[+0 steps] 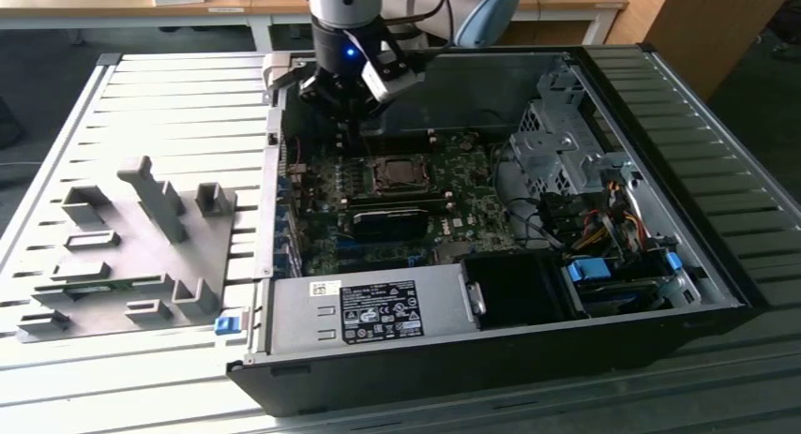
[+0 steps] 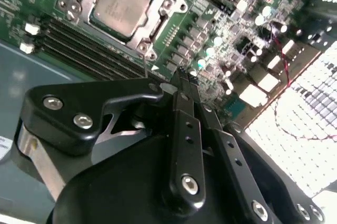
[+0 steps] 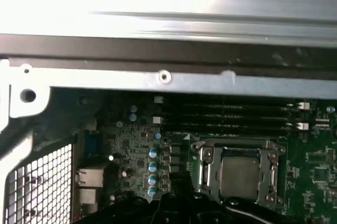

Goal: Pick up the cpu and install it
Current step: 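Install the first cpu locking lever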

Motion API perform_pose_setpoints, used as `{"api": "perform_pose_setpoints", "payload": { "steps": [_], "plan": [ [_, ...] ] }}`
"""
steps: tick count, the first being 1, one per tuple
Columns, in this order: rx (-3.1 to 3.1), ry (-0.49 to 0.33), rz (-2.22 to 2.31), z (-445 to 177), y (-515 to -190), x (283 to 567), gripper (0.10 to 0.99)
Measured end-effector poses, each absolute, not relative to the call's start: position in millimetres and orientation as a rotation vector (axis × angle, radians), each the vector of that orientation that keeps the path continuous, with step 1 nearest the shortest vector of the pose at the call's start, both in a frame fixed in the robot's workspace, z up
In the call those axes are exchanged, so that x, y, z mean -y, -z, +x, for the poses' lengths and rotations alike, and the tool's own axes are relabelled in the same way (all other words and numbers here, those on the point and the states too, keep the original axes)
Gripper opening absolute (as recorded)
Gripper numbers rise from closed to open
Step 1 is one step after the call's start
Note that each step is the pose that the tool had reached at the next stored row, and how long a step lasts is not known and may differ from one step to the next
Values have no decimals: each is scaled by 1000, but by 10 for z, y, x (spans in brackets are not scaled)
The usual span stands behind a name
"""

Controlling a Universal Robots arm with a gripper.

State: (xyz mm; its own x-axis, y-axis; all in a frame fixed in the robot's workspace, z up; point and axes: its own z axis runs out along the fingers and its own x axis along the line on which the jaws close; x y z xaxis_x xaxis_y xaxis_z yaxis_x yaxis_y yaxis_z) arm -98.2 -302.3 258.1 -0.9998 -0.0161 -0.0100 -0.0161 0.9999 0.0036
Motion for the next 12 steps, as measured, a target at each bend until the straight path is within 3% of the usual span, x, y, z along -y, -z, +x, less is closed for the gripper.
{"api": "perform_pose_setpoints", "payload": {
  "steps": [12],
  "plan": [
    [-3131,-5,-25,-988,-2566,2889,106]
  ]
}}
